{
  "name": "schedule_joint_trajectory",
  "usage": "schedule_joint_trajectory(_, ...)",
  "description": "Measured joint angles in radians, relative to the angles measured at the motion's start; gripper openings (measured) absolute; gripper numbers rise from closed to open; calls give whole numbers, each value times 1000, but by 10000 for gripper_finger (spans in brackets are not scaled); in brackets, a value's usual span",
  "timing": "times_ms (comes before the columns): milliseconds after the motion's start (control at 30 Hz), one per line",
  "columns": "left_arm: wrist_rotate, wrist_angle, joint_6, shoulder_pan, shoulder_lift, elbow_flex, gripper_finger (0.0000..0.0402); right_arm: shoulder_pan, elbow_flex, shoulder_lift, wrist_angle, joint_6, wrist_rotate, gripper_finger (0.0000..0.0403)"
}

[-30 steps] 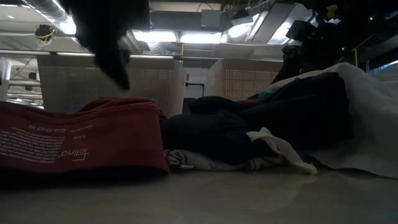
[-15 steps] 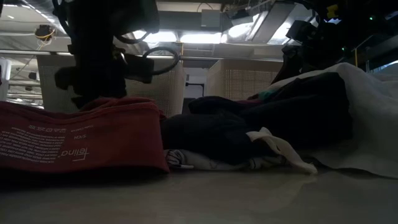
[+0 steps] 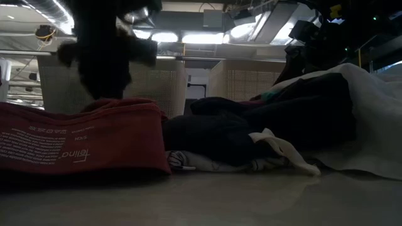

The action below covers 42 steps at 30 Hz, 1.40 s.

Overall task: Sort clothes
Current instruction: Put the blue towel into the left white laundry bin

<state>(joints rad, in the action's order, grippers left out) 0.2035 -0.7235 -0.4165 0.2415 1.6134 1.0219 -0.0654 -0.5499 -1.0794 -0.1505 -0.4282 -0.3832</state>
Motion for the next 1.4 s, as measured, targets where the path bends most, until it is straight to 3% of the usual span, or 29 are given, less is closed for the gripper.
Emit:
schedule_joint_trajectory(133,9,-57,33,1,-86,64,4,0,0,0,0,-3,-1,259)
schedule_joint_trajectory(400,145,-50,79,0,-312,87,3,0,0,0,1,-3,-1,259)
schedule_joint_trajectory(733,452,80,178,0,-559,87,3,0,0,-6,19,-4,-2,259)
schedule_joint_trajectory(867,574,165,292,0,-617,87,6,0,0,-15,26,-5,-2,259)
schedule_joint_trajectory(1033,810,305,498,-7,-659,87,2,0,0,-46,37,-5,-2,259)
schedule_joint_trajectory(1100,866,374,606,-30,-668,87,3,0,0,-64,49,-5,-2,259)
schedule_joint_trajectory(1200,874,455,722,-103,-674,87,7,0,0,-91,57,-7,-2,259)
schedule_joint_trajectory(1400,871,446,764,-325,-674,69,3,0,-1,-132,113,-25,0,259)
